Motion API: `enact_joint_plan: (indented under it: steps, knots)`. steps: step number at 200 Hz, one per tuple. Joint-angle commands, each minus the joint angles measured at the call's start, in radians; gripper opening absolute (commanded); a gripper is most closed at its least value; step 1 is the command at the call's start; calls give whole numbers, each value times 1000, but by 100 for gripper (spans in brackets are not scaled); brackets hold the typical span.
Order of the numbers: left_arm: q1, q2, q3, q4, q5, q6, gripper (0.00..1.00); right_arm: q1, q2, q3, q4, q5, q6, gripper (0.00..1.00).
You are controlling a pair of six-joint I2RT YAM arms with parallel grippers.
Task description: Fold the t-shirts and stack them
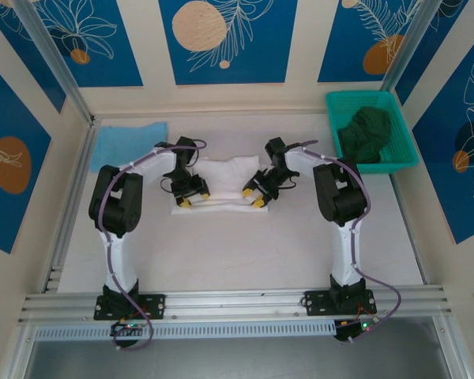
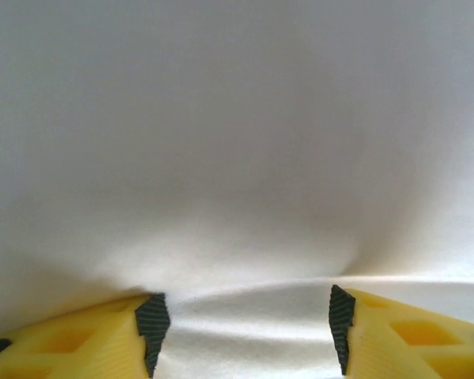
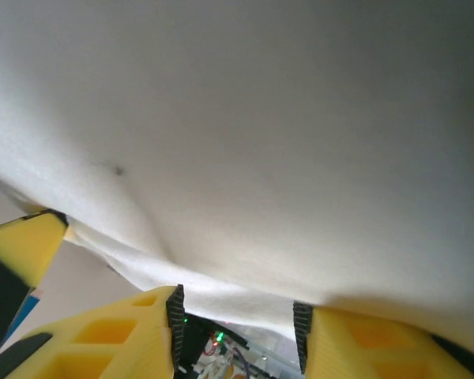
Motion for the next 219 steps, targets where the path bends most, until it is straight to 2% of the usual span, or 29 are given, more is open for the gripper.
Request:
enact_joint_plan:
  steps: [1,18,43,55,67,88,118,148,175,187,203,219]
  knots:
    - [17,-44,-8,-65,-99,30,85,-13,-88,-52,12,83,-15,44]
    - [30,-96,21,-92,-83,43,93,6,-155,-77,51,83,-40,44]
    - [55,-138,58,-109,15,61,90,60,-210,-99,95,58,-78,43]
    - [50,-145,58,-99,89,77,81,93,-197,-88,99,28,-92,39]
    - [40,-155,37,-70,168,85,68,122,-166,-64,79,32,-105,36]
    - [29,-168,-49,-24,164,76,46,144,-92,-34,49,22,-123,29]
    - [71,-183,-260,117,131,7,37,124,-24,-79,49,43,-134,21]
    - [113,-207,-392,179,12,23,37,112,-75,-170,98,71,-163,21]
    - [167,-234,-459,231,42,21,42,96,-131,-241,128,105,-173,24]
    - [173,-241,-426,207,67,36,46,84,-181,-258,144,98,-158,28]
    - [175,-257,-334,147,85,60,58,82,-272,-245,182,78,-149,39]
    - [196,-246,-207,112,161,57,67,72,-305,-188,203,65,-137,42]
